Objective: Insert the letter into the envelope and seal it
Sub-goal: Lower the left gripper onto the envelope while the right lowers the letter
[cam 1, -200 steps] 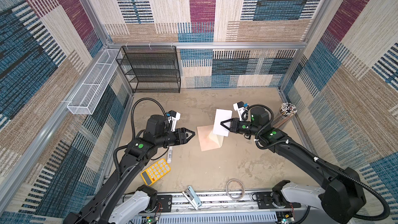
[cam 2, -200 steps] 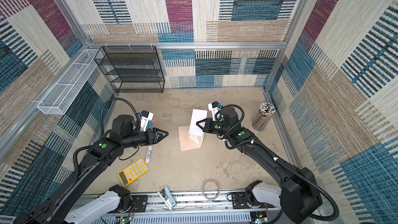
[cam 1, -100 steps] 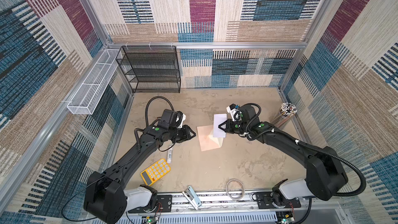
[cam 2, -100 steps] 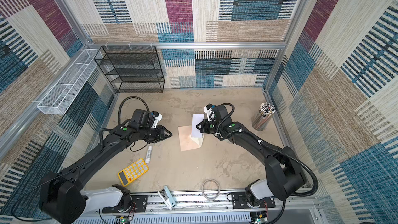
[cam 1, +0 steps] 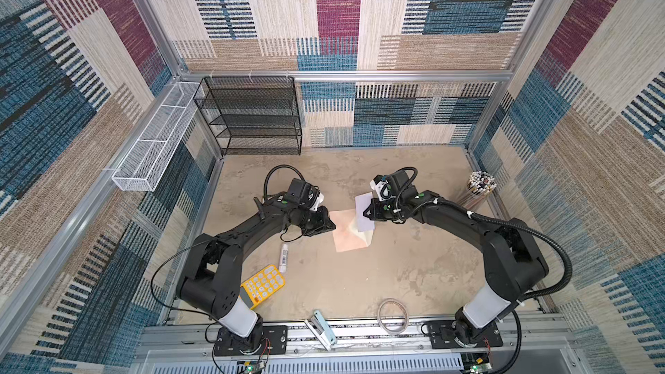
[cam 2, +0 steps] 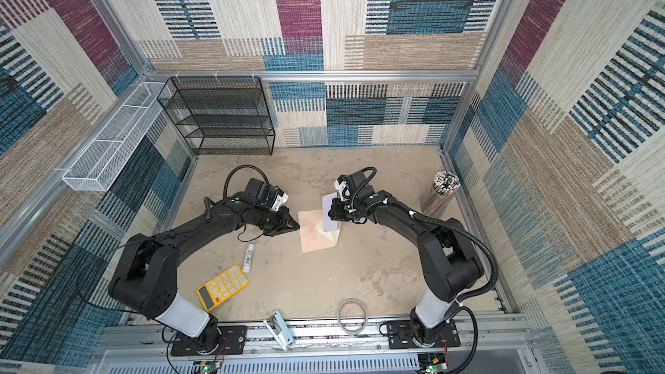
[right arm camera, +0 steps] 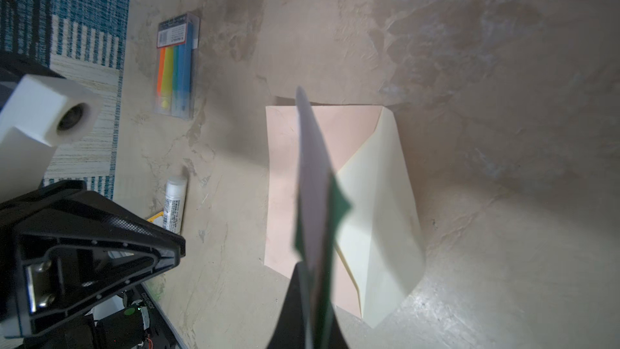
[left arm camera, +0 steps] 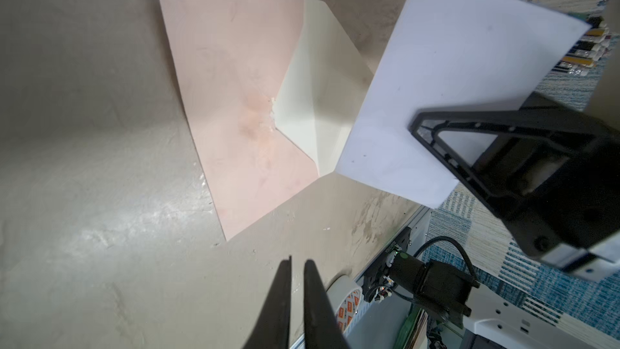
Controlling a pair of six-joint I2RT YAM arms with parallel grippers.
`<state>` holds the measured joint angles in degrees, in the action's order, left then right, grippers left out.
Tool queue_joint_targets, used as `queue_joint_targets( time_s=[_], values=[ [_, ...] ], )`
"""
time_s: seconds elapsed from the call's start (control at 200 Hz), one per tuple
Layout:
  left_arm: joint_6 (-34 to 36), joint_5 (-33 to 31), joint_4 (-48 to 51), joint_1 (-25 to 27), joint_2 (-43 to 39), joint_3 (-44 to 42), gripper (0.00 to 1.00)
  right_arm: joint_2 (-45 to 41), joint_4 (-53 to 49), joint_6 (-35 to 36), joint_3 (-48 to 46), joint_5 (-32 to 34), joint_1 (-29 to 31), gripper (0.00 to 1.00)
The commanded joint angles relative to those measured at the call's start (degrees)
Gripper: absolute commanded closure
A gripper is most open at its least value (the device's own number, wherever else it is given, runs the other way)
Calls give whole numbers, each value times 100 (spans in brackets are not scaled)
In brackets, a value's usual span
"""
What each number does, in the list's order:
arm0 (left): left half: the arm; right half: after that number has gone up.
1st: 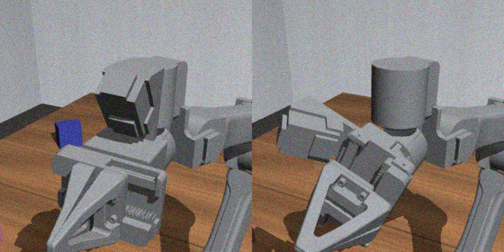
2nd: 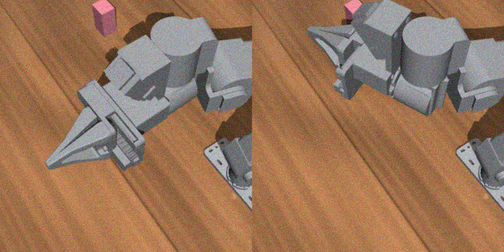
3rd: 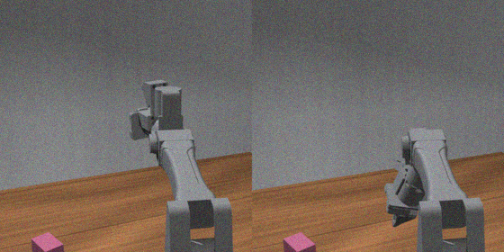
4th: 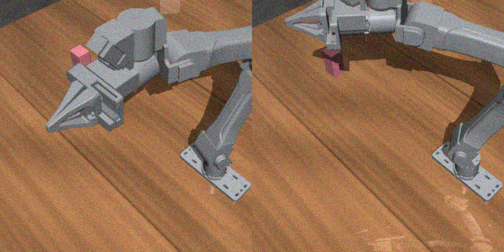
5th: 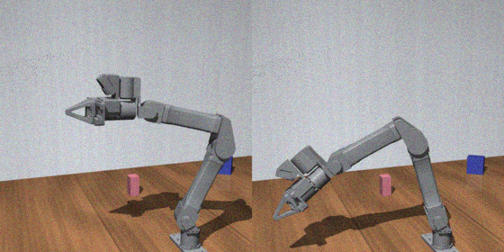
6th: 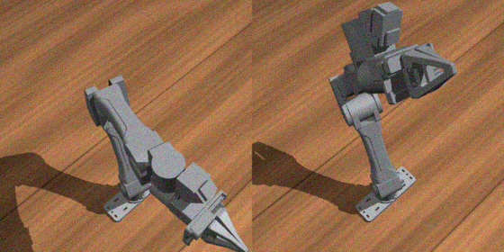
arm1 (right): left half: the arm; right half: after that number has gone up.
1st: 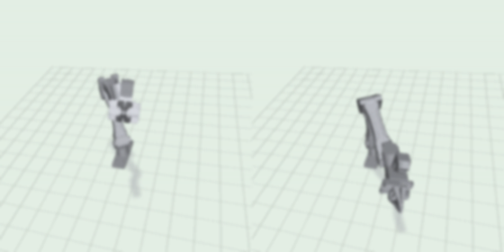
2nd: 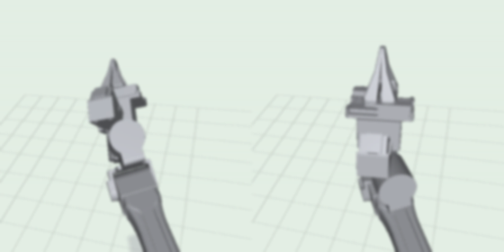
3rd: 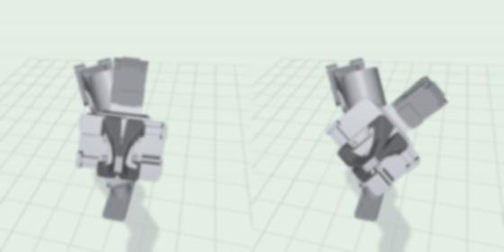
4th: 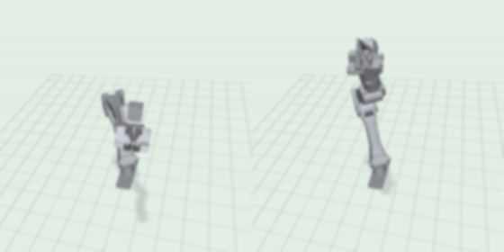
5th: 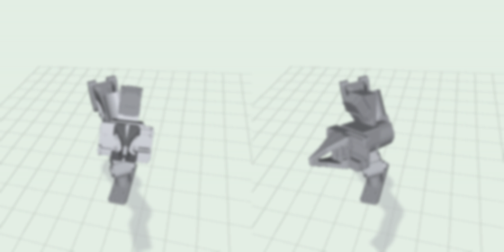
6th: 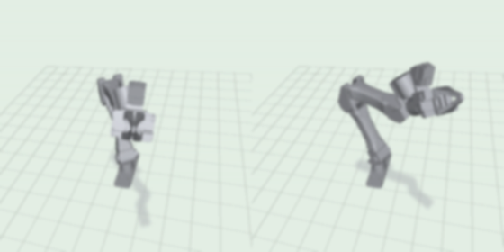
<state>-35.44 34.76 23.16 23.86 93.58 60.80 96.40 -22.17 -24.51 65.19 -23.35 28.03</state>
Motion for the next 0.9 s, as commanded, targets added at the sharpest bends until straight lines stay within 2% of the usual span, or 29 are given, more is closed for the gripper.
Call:
queue_joint_targets(
  time_s=[0.0, 0.431, 0.852, 0.897],
  values=[
    [14, 180, -153, 13, 311, 158, 92, 133, -364, 295, 198, 164, -24, 100],
    [253, 163, 18, 9, 1326, 642, 99, 491, -794, 594, 475, 232, -149, 100],
    [258, -110, 52, 21, 1829, 860, 100, 651, -920, 711, 568, 139, -254, 100],
    [266, -362, 80, 24, 1861, 873, 100, 682, -927, 725, 584, 118, -254, 100]
  ],
)
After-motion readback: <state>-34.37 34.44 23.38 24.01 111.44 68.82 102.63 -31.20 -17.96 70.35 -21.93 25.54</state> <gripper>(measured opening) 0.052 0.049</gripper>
